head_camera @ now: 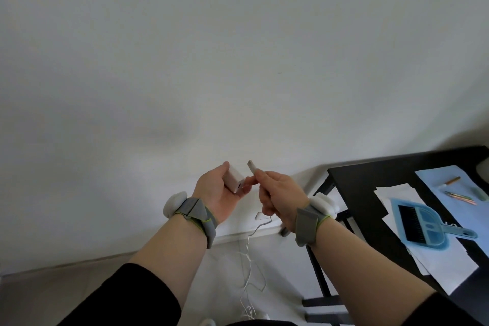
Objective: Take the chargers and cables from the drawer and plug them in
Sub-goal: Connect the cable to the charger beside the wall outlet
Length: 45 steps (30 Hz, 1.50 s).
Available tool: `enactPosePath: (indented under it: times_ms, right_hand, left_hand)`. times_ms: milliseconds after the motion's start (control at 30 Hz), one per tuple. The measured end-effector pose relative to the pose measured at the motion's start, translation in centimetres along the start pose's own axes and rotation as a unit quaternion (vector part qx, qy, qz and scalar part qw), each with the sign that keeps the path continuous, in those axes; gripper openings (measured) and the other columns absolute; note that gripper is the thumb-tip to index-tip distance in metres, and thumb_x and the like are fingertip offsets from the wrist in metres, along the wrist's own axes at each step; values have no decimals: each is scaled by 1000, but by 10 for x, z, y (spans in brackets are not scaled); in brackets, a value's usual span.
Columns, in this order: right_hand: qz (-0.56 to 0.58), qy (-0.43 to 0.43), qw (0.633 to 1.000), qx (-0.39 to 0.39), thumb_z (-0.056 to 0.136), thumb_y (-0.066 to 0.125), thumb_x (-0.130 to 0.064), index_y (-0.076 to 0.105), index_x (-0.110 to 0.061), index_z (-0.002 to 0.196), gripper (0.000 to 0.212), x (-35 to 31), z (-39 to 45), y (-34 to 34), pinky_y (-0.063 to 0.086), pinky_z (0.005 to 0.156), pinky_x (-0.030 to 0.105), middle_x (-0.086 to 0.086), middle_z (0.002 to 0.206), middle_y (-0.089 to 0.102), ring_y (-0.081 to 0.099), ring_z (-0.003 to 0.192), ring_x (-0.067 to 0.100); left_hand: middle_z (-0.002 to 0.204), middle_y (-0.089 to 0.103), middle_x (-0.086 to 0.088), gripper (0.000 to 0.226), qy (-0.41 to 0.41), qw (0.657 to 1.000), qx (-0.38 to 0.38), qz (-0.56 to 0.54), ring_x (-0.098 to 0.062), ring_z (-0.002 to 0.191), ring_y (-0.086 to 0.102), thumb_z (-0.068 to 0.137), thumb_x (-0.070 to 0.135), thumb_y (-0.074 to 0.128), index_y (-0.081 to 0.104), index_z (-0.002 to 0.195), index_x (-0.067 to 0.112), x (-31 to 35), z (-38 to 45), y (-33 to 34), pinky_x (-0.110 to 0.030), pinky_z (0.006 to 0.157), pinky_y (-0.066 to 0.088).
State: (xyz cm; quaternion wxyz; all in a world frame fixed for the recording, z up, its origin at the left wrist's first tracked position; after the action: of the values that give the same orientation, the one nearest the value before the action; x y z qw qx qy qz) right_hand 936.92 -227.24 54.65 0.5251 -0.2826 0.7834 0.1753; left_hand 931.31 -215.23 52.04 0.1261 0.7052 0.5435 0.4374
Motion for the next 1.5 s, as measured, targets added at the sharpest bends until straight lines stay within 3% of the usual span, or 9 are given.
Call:
enactPosePath:
  times_ms: [167, 267, 400, 667, 900, 1267, 1501]
  right_hand:
    - [14, -20, 1000, 10, 90, 59, -39, 63, -8, 74, 35, -6, -8, -2, 27, 39, 22, -4, 40, 32, 24, 35, 11]
    - [14, -31, 999, 17, 89, 60, -40, 60, -10, 68, 37, -8, -12, -3, 29, 42, 25, -3, 39, 34, 26, 35, 11]
    - [10, -33, 999, 19, 90, 59, -39, 60, -8, 68, 38, -10, -16, -6, 32, 44, 26, 0, 42, 38, 29, 35, 11]
    - [21, -32, 999, 24, 93, 57, -33, 59, -6, 65, 39, -13, -18, -9, 31, 44, 27, 2, 44, 39, 29, 36, 11]
    - [-2, -28, 999, 28, 92, 59, -33, 59, -8, 61, 40, -12, -16, -8, 30, 43, 25, 0, 43, 40, 30, 36, 11]
    - [0, -28, 999, 42, 93, 58, -30, 58, -7, 60, 41, -11, -6, -8, 28, 41, 24, -1, 41, 39, 28, 38, 12]
    - [35, 11, 999, 8, 91, 59, -37, 67, -3, 71, 40, -5, -1, -14, 34, 45, 27, 8, 47, 54, 35, 37, 16]
  left_hand:
    - [99, 62, -21, 31, 23, 1000, -21, 0, -33, 72, 69, 94, 25, 56, 53, 106, -3, 3, -2, 6, -39, 69, 61]
    - [96, 64, -20, 25, 35, 999, -16, 0, -30, 80, 67, 92, 22, 58, 56, 98, -2, 4, -2, 10, -35, 61, 61]
    - [108, 63, -25, 24, 39, 999, -24, 2, -35, 95, 67, 92, 19, 58, 56, 101, -3, 7, -4, 16, -39, 73, 61]
    - [92, 70, -22, 23, 51, 996, -63, 27, -31, 84, 73, 92, 18, 58, 58, 98, -4, 10, -7, 26, -37, 70, 61]
    - [109, 61, -25, 26, 70, 994, -63, 62, -31, 85, 73, 90, 17, 62, 57, 105, -3, 12, -10, 30, -35, 67, 61]
    - [108, 61, -25, 33, 83, 992, -43, 85, -38, 94, 68, 85, 13, 67, 56, 112, -3, 10, -7, 31, -40, 76, 61]
    - [111, 66, -18, 33, 84, 987, -52, 127, -29, 91, 66, 88, 16, 63, 58, 118, 3, 9, -1, 29, -36, 76, 56]
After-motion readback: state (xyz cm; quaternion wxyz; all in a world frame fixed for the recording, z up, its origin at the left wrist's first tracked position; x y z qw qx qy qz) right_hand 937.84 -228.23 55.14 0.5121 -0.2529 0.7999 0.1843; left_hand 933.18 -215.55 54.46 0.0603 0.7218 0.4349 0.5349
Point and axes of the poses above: each hand's wrist, its own z-axis towards the middle knuckle, its own y-axis out of the palm, x = y × z, the point moved 3 cm from there along z, towards the middle knuckle
